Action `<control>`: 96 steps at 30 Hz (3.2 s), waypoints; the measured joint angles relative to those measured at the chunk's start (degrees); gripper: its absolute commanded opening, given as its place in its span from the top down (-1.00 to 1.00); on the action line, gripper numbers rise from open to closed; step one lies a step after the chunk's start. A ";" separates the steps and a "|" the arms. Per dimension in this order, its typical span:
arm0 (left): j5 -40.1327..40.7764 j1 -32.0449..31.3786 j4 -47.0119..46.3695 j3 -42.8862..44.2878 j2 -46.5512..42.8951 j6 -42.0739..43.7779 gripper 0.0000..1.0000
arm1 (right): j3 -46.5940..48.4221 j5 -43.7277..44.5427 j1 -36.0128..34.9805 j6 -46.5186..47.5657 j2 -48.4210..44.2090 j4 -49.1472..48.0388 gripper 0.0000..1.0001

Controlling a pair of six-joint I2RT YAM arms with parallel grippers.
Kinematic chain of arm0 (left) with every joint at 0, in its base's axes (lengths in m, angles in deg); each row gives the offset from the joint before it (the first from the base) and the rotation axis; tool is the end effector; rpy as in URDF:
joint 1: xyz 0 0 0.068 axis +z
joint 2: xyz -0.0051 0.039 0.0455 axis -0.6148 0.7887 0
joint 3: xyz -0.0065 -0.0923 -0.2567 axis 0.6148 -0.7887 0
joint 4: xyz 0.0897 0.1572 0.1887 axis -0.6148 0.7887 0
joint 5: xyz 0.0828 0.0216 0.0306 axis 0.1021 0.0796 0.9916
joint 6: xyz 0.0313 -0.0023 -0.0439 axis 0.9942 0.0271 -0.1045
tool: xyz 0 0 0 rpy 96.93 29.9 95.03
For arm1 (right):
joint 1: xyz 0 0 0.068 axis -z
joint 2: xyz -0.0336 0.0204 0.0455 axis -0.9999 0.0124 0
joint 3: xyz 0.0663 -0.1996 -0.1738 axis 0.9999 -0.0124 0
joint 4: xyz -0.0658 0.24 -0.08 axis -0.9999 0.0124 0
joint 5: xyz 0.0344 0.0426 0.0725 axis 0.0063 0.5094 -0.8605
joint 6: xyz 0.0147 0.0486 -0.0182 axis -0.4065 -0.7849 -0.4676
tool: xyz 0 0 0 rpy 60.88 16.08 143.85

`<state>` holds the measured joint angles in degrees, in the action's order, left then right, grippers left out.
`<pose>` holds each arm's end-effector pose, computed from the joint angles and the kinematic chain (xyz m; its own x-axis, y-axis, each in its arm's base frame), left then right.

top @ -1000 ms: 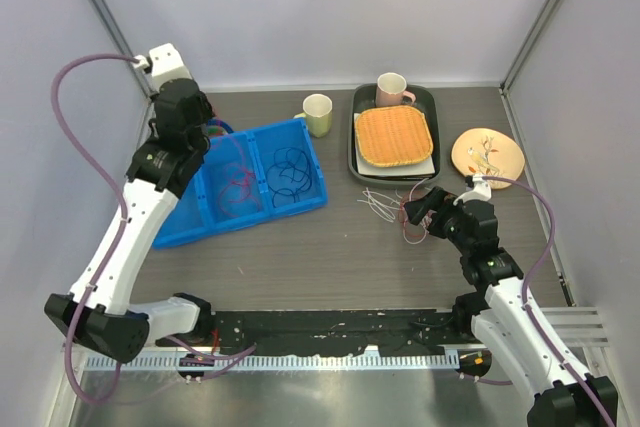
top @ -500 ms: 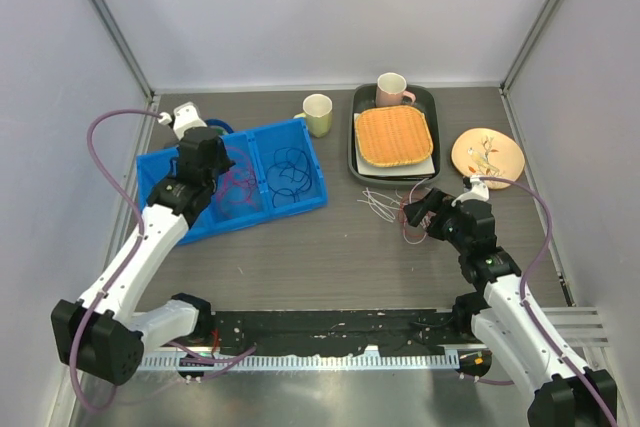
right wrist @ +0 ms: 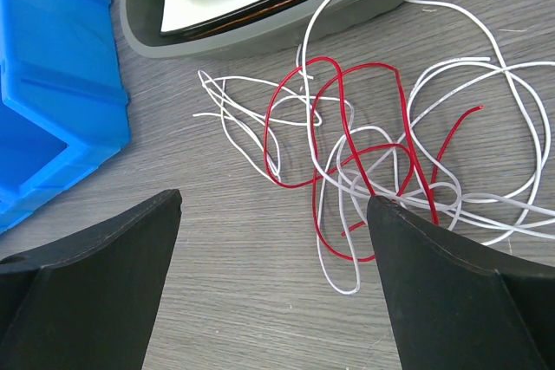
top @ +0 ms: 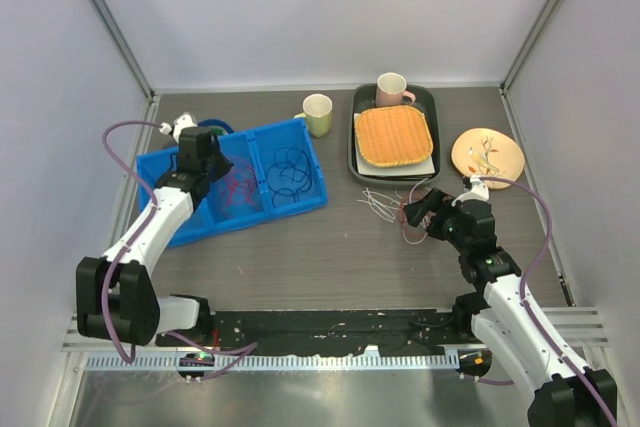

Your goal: Untangle the cables

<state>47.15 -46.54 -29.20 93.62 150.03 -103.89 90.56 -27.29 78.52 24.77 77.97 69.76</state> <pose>0.2826 -0.0358 0.2698 -0.4280 -0.5677 -0.7033 -0.3645 0.8205 -0.4404 0.1541 0.0318 0.1968 -0.5020 0.4688 -0.7269 0.0390 0.8518 0.5224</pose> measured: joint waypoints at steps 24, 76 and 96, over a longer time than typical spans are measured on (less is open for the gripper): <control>-7.98 -0.28 4.96 0.24 -13.31 -2.25 -0.99 | -0.02 0.85 0.00 0.02 1.09 0.02 -0.87; -34.36 -32.48 -13.29 -12.39 -5.57 5.05 -0.87 | 17.42 -37.75 -13.35 12.70 9.29 7.19 0.98; -23.93 -37.42 -11.72 -6.78 1.62 4.66 1.00 | 17.31 -15.65 -13.40 11.08 8.85 10.82 -0.39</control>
<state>23.22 -83.96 -40.92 86.84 151.65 -99.23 107.87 -42.94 65.13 35.85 86.82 80.58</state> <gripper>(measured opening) 0.014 0.646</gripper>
